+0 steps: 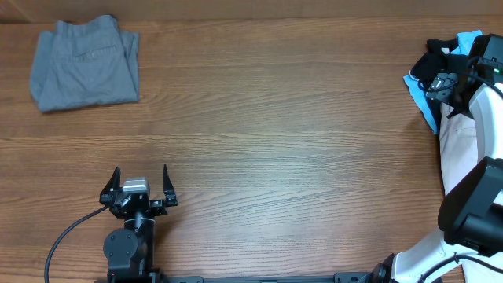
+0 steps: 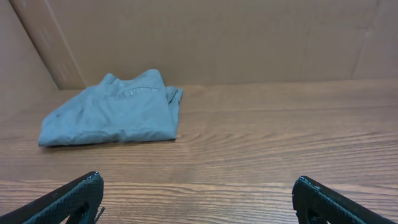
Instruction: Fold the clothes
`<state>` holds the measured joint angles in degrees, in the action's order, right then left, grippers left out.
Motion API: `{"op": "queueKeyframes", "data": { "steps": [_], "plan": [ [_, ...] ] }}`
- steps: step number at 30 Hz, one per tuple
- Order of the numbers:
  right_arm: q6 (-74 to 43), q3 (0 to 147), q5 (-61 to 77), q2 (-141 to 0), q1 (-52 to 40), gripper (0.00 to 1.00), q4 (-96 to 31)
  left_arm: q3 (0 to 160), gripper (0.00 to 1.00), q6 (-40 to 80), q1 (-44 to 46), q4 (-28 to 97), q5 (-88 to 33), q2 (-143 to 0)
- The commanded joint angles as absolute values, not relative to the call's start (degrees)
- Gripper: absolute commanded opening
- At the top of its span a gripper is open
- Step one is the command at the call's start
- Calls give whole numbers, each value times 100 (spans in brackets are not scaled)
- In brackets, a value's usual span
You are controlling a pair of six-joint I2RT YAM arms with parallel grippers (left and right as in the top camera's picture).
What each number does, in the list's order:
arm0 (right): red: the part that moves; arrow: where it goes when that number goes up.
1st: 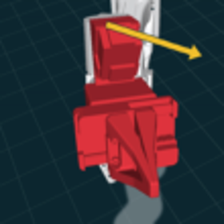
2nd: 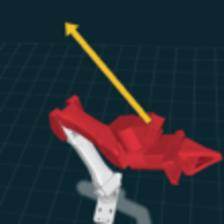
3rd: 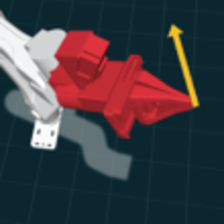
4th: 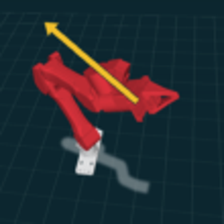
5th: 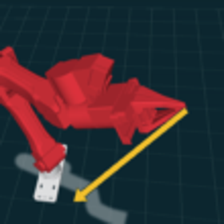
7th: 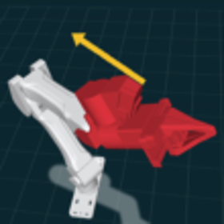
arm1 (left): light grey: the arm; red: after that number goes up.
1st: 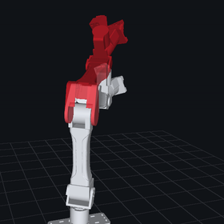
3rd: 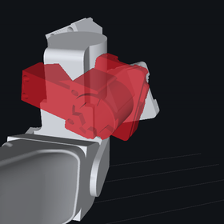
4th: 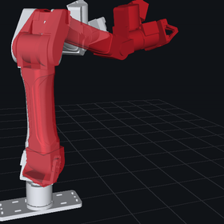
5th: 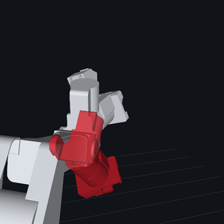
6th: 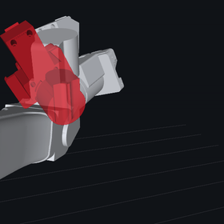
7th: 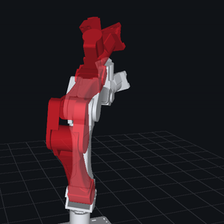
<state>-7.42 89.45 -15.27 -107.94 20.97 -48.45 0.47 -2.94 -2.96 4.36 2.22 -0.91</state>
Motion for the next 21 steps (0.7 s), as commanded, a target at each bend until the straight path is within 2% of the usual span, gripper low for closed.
{"op": "queueKeyframes", "data": {
  "steps": [1, 21],
  "plan": [
    [-703, 8969, -1559, -10709, 2097, 100, -4775, 27, 100, -217, -257, 419, 274, -30],
    [-705, 8969, -1540, -10709, 2097, 100, -4748, 27, 100, -217, -257, 419, 274, -30]
  ]
}}
